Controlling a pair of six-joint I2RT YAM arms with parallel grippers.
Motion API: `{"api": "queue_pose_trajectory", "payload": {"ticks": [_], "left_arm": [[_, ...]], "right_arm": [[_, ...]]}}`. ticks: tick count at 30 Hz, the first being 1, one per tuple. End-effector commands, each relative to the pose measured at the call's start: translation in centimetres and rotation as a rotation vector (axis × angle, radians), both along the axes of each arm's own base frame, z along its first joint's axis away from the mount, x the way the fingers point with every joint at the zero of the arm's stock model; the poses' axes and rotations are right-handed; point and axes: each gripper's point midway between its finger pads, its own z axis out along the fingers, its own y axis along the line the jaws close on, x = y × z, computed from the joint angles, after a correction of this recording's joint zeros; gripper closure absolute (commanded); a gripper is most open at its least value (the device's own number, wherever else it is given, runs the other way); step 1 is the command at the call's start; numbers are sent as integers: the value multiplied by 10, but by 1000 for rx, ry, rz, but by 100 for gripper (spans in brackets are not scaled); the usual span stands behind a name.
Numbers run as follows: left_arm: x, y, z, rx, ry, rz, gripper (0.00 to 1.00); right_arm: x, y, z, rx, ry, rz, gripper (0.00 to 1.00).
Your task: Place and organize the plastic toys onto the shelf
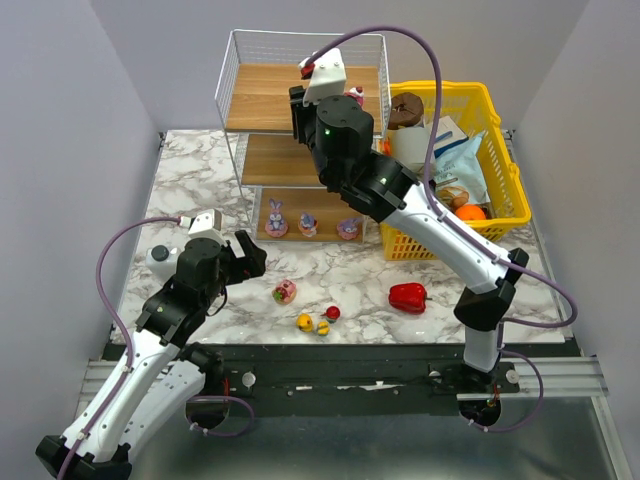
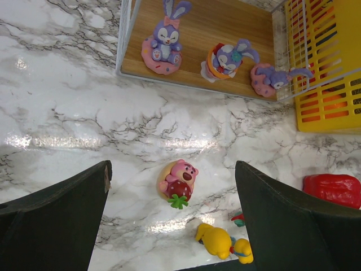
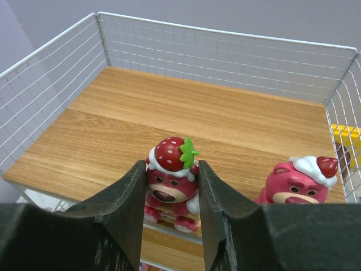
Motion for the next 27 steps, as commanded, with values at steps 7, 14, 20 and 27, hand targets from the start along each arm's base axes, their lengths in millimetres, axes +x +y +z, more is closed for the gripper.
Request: {"api": "queue_pose_trajectory", "payload": {"ticks": [7, 14, 20, 27], "left_arm": [[1, 4, 0, 13, -9, 10, 1], [1, 3, -1, 15, -6, 10, 1], [1, 3, -2, 16, -1, 9, 1], [1, 3, -2, 15, -1, 7, 1]], "right_arm": [[10, 3, -21, -79, 16, -19, 52], [7, 0, -12, -64, 3, -9, 45], [5, -4, -4, -53, -11, -15, 36], [4, -8, 1, -56, -19, -22, 27]]}}
